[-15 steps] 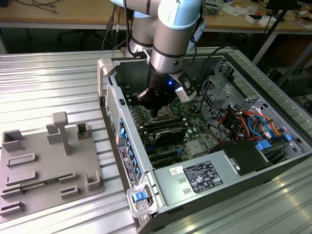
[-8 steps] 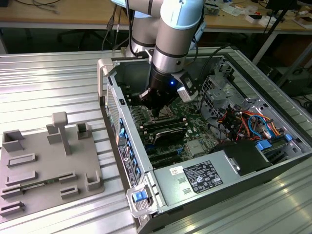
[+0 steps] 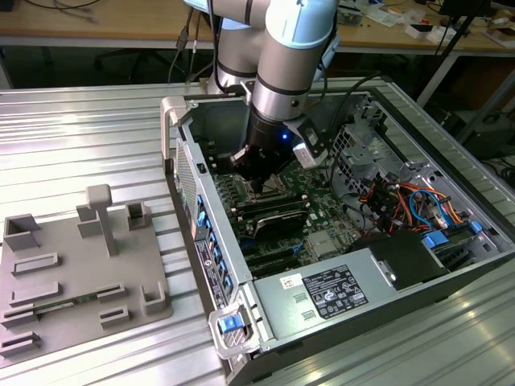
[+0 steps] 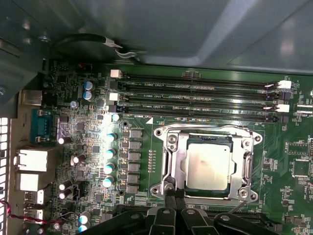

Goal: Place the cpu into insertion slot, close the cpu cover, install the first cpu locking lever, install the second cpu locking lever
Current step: 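Install the second cpu locking lever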

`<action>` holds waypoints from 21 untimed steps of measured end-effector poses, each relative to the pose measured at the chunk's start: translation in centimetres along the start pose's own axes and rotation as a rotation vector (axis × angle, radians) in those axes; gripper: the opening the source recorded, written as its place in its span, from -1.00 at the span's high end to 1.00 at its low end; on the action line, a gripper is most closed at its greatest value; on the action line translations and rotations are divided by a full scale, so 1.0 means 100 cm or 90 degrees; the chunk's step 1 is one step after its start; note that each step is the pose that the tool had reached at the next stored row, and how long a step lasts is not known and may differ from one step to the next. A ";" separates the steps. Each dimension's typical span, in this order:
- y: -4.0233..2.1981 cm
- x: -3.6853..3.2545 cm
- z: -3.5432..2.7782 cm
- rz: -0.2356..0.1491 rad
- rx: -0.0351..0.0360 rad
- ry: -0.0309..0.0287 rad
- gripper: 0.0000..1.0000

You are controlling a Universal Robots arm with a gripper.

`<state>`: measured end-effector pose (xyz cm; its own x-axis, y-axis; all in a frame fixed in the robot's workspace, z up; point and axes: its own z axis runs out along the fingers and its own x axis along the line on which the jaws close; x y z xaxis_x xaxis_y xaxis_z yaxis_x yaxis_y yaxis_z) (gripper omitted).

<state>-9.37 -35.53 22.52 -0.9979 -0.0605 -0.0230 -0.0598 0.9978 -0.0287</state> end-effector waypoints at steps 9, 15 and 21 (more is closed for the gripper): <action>-0.0008 -0.0124 0.0003 0.000 0.0000 0.0000 0.79; -0.0011 -0.0181 0.0005 0.000 -0.0001 0.0000 0.79; -0.0012 -0.0206 0.0006 0.000 -0.0001 0.0000 0.79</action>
<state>-7.31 -35.53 22.52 -0.9979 -0.0604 -0.0231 -0.0598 0.9978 -0.0286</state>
